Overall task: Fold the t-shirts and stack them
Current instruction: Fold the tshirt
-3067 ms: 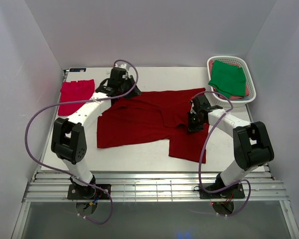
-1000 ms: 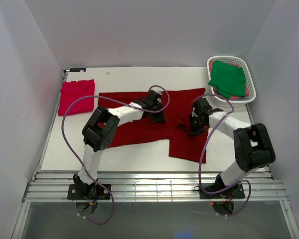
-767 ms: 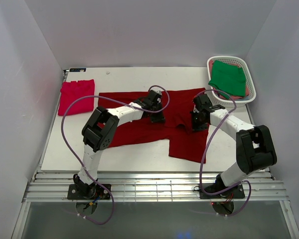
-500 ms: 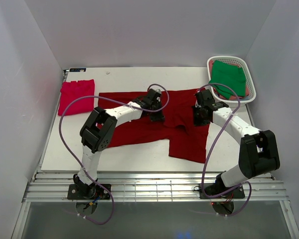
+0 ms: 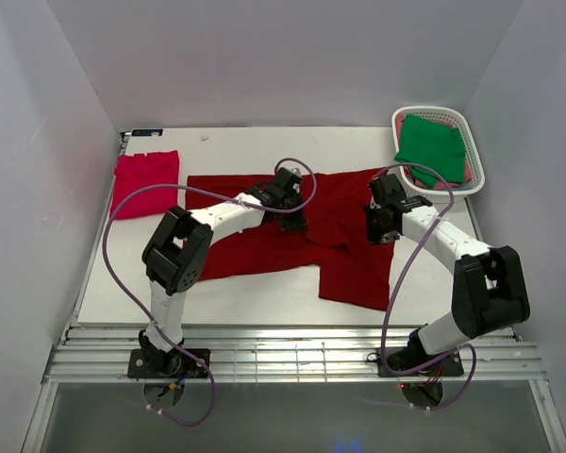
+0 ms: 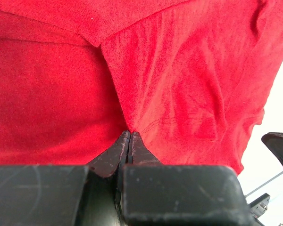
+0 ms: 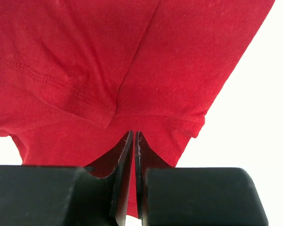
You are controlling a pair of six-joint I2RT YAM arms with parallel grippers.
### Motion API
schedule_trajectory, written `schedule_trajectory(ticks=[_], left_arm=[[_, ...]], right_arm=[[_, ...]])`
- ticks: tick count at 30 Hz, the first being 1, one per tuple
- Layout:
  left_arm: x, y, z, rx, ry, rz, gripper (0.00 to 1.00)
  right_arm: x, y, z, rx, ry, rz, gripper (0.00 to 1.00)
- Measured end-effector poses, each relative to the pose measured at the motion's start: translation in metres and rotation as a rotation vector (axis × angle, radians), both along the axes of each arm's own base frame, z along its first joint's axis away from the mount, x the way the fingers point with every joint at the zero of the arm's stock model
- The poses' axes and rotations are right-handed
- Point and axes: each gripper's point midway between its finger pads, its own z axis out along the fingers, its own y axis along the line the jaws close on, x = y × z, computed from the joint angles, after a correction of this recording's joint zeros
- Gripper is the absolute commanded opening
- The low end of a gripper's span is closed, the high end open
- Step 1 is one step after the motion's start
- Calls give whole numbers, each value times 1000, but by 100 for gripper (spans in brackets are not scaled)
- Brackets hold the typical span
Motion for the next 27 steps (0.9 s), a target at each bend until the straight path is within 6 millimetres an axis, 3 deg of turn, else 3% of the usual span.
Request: schedule_trajectory(ticks=[3, 8, 12, 19, 24, 27], left_arm=[[-2, 2, 2, 1, 0, 0, 11], [-5, 4, 0, 11, 11, -8, 32], [-10, 5, -4, 19, 32, -25, 41], [-8, 6, -1, 39, 2, -62, 45], [17, 19, 13, 79, -73, -49, 44], [50, 52, 22, 103, -111, 34, 43]], right_arm=[[1, -1, 0, -5, -2, -3, 15], [14, -3, -6, -38, 9, -23, 32], [43, -2, -5, -49, -3, -47, 41], [97, -1, 1, -49, -52, -77, 42], [109, -5, -14, -62, -25, -81, 39], [109, -8, -28, -66, 7, -86, 38]])
